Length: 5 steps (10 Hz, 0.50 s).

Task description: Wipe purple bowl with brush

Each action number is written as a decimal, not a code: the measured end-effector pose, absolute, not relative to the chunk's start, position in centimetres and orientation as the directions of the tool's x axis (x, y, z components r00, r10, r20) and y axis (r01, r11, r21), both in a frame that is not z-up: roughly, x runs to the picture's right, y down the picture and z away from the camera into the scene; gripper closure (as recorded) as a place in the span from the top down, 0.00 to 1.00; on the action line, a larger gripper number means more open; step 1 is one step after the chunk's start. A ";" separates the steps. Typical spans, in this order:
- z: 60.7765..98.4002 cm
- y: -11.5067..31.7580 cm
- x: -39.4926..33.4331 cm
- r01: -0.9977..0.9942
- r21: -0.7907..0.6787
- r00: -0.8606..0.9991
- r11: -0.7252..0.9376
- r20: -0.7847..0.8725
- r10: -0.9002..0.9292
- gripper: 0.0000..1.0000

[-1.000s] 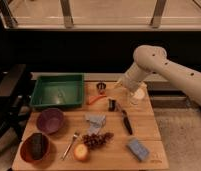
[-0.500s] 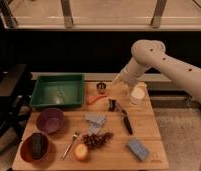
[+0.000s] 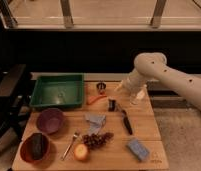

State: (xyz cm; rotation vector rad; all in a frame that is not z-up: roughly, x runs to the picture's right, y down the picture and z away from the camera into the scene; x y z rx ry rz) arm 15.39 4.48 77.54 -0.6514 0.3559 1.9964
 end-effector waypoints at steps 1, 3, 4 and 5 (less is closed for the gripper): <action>78.2 5.0 16.2 -0.878 -0.027 -0.380 -0.477 -0.568 0.730 0.66; 78.7 5.3 16.2 -0.883 -0.030 -0.372 -0.469 -0.564 0.737 0.66; 78.7 5.4 16.3 -0.883 -0.029 -0.373 -0.469 -0.564 0.736 0.66; 78.7 5.4 16.3 -0.883 -0.029 -0.373 -0.469 -0.564 0.736 0.66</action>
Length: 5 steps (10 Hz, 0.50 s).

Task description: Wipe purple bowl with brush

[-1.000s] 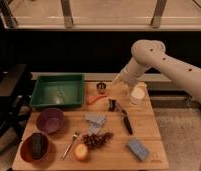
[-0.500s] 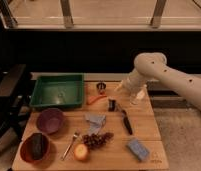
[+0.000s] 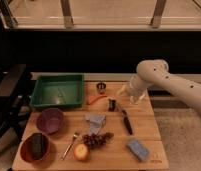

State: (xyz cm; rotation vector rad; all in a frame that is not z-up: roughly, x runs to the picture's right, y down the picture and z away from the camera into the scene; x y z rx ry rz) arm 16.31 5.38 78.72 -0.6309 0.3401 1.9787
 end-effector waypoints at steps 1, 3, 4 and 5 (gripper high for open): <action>78.7 5.4 16.3 -0.882 -0.028 -0.374 -0.470 -0.564 0.736 0.66; 78.7 5.5 16.4 -0.886 -0.023 -0.370 -0.463 -0.567 0.736 0.66; 79.1 6.0 16.3 -0.891 -0.015 -0.365 -0.454 -0.572 0.735 0.66; 79.7 6.7 16.2 -0.895 -0.009 -0.360 -0.446 -0.577 0.733 0.66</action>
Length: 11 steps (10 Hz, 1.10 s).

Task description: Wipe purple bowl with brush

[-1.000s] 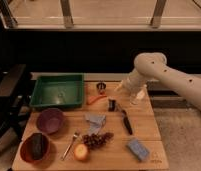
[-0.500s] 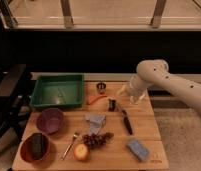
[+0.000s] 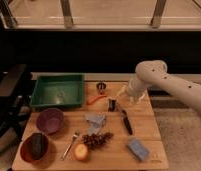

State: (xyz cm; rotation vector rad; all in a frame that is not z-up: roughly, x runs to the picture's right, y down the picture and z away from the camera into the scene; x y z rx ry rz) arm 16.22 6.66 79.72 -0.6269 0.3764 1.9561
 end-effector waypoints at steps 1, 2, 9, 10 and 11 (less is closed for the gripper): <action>80.4 7.5 16.4 -0.900 0.002 -0.355 -0.436 -0.583 0.731 0.66; 80.9 8.3 16.9 -0.908 0.017 -0.348 -0.418 -0.586 0.732 0.66; 84.6 13.4 18.5 -0.927 0.081 -0.334 -0.367 -0.621 0.709 0.66; 85.0 14.0 18.7 -0.923 0.088 -0.343 -0.375 -0.629 0.698 0.66; 85.5 14.6 18.8 -0.918 0.096 -0.353 -0.384 -0.639 0.684 0.66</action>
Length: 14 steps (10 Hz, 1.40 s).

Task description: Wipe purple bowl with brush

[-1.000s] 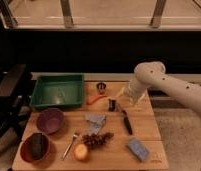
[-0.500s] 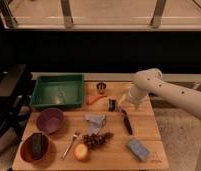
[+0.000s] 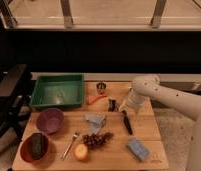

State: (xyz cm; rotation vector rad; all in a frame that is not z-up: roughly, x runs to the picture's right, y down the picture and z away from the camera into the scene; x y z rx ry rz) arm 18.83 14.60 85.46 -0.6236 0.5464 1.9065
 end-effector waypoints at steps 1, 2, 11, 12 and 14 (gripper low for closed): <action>86.0 15.3 18.9 -0.912 0.107 -0.365 -0.395 -0.649 0.668 0.66; 86.4 15.6 18.9 -0.909 0.113 -0.373 -0.402 -0.655 0.658 0.66; 87.4 17.3 18.8 -0.887 0.150 -0.411 -0.437 -0.688 0.598 0.33; 87.5 17.3 18.7 -0.887 0.149 -0.411 -0.438 -0.687 0.599 0.22; 87.8 17.4 17.7 -0.893 0.162 -0.406 -0.419 -0.689 0.600 0.03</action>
